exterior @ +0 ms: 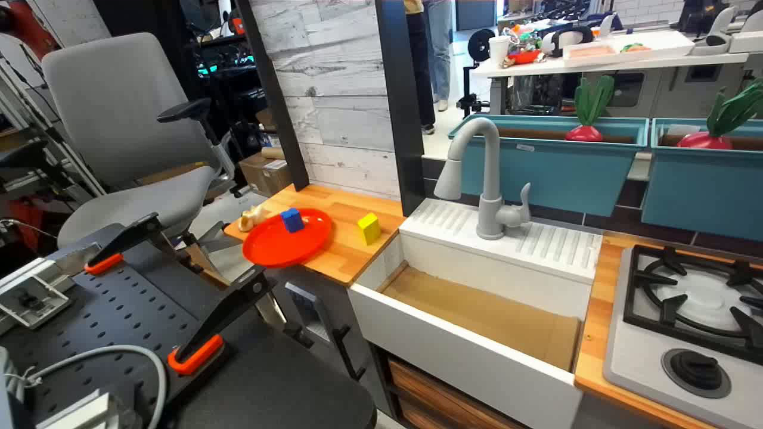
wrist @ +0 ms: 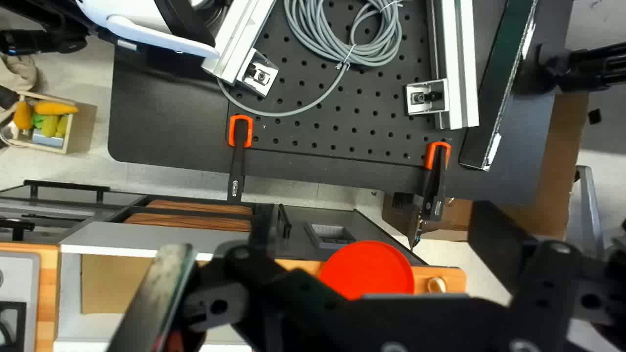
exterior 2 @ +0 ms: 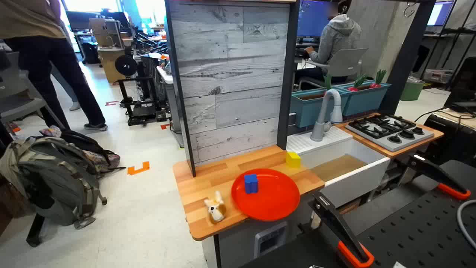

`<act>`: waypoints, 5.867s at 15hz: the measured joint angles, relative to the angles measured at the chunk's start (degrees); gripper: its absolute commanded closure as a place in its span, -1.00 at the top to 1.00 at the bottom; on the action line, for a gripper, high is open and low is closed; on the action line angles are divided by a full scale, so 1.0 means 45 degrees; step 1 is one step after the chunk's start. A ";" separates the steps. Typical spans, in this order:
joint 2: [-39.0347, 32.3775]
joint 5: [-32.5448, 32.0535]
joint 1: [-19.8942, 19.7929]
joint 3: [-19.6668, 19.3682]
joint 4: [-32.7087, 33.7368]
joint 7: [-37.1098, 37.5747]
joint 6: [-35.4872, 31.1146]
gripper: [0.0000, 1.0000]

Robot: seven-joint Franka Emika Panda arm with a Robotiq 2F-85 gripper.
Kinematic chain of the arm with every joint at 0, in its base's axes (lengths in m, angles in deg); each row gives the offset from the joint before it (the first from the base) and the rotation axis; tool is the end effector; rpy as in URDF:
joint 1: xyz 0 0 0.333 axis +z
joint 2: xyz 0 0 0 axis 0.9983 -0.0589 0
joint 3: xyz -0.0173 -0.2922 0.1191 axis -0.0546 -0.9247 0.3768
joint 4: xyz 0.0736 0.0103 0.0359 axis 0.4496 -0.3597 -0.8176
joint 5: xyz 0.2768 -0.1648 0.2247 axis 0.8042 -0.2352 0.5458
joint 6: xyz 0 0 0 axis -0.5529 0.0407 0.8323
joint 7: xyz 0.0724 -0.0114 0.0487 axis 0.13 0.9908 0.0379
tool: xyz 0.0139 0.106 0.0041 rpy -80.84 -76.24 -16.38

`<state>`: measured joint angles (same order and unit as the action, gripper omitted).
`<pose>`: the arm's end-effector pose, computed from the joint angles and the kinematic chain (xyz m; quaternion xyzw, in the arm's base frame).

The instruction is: Turn the faucet to the left

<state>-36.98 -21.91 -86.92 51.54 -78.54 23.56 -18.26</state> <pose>0.3461 -0.0694 0.4290 -0.9876 -0.0991 0.1091 0.0533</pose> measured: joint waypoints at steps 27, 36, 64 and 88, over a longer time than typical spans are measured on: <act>-1.0906 0.5856 -0.1450 -0.0335 0.6897 0.3153 -0.7810 1.00; -1.4135 0.5471 -0.2465 0.0225 0.9223 0.3810 -0.7699 1.00; -1.6313 0.4015 -0.2680 0.0775 1.1586 0.4683 -0.6949 -0.87; -1.6912 0.6435 -0.3281 0.2325 1.2493 0.5439 -0.7295 0.60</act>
<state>-113.08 7.05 -101.68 62.00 -22.32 48.03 -51.09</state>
